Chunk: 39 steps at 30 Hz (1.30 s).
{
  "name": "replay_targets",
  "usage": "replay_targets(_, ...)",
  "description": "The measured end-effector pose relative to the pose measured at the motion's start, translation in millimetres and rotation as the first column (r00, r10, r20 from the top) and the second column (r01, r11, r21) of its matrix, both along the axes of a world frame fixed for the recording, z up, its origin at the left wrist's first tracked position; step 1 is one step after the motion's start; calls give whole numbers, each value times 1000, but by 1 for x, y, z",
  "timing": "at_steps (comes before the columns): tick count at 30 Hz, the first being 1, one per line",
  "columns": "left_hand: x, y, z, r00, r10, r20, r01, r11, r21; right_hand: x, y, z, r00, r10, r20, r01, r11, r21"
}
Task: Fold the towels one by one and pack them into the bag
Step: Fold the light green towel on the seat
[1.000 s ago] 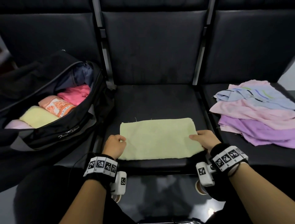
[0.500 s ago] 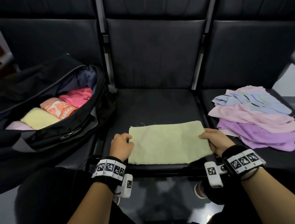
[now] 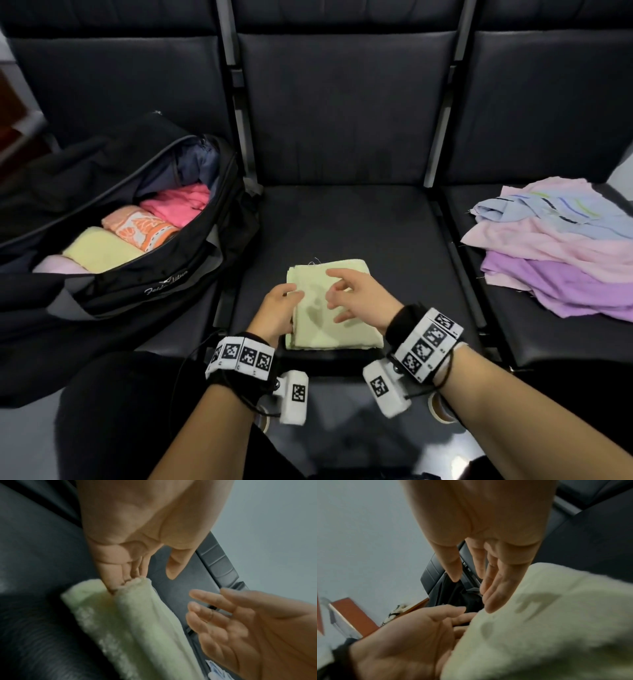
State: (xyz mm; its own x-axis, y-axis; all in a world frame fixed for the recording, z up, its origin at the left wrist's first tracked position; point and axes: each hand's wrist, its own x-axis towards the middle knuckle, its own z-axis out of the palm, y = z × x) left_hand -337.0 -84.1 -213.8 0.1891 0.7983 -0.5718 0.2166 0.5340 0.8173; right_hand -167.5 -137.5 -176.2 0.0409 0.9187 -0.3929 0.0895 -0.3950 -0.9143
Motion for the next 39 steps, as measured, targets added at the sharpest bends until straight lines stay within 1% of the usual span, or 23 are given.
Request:
replay_targets(3, 3, -4, -4, 999, -35, -10, 36, 993, 116, 18, -10, -14, 992, -20, 125, 19, 1000, 4)
replay_targets(5, 6, -5, -5, 994, -70, -80, 85, 974, 208, 31, -16, -21, 982, -30, 189, 25, 999, 30)
replay_targets(7, 8, -6, -5, 987, -59, -150, 99, 956, 274, 39, -22, -24, 972, -20, 232, 4, 998, 67)
replay_targets(10, 6, -3, -2, 991, -29, -129, 72, 937, 341, 42, -27, -27, 953, 13, 302, -56, 989, 136)
replay_targets(12, 1, 1, -3, 992, -19, -122, 61, 936, 347, 40, -30, -30, 944, 27, 329, -83, 984, 155)
replay_targets(14, -4, 0, -8, 986, -52, -160, 100, 945, 313, 37, -34, -34, 916, 65, 396, -133, 980, 146)
replay_targets(17, -7, -3, -19, 973, -95, -211, 149, 956, 254, 35, -38, -41, 814, 169, 555, -258, 962, 85)
replay_targets(19, -7, -1, -24, 969, -87, -231, 149, 953, 264, 35, -40, -42, 768, 210, 605, -318, 945, 76)
replay_targets(21, -8, 3, -26, 949, -77, -307, 171, 941, 292, 34, -40, -42, 756, 206, 622, -343, 933, 108)
replay_targets(23, -9, 5, -26, 907, -28, -419, 187, 921, 342, 33, -40, -43, 733, 197, 651, -369, 920, 136)
replay_targets(24, -10, 4, -25, 885, -4, -466, 205, 901, 382, 32, -41, -44, 693, 210, 689, -399, 908, 125)
replay_targets(25, -10, 3, -24, 863, 5, -506, 246, 870, 428, 30, -42, -46, 624, 236, 745, -442, 893, 87)
replay_targets(27, -6, 0, -18, 828, -39, -559, 371, 786, 494, 26, -45, -52, 428, 287, 857, -515, 856, -30)
replay_targets(28, -2, -4, -14, 813, -97, -574, 440, 748, 497, 23, -46, -55, 347, 287, 893, -531, 845, -65)
replay_targets(29, 3, -10, -11, 791, -171, -587, 507, 720, 474, 21, -47, -58, 306, 267, 914, -535, 842, -68)
replay_targets(30, 8, -16, -8, 755, -241, -609, 570, 700, 430, 19, -46, -60, 298, 242, 923, -531, 846, -50)
replay_targets(32, 17, -28, -5, 637, -336, -694, 678, 672, 298, 19, -41, -62, 320, 228, 920, -520, 853, -31)
replay_targets(33, 20, -32, -6, 583, -358, -730, 706, 667, 237, 20, -37, -60, 353, 244, 903, -506, 862, -35)
replay_targets(34, 21, -33, -7, 545, -365, -754, 723, 661, 202, 22, -34, -56, 415, 248, 875, -482, 876, -19)
replay_targets(35, 22, -34, -8, 513, -358, -780, 739, 647, 189, 25, -31, -52, 504, 217, 836, -441, 897, 33)
replay_targets(37, 23, -32, -8, 474, -310, -824, 763, 611, 208, 32, -28, -43, 689, 71, 721, -309, 929, 204)
replay_targets(38, 23, -30, -8, 476, -275, -835, 763, 602, 237, 36, -28, -41, 746, 7, 666, -246, 932, 266)
replay_targets(39, 22, -29, -8, 493, -243, -835, 754, 599, 271, 39, -29, -39, 772, -30, 634, -204, 934, 293)
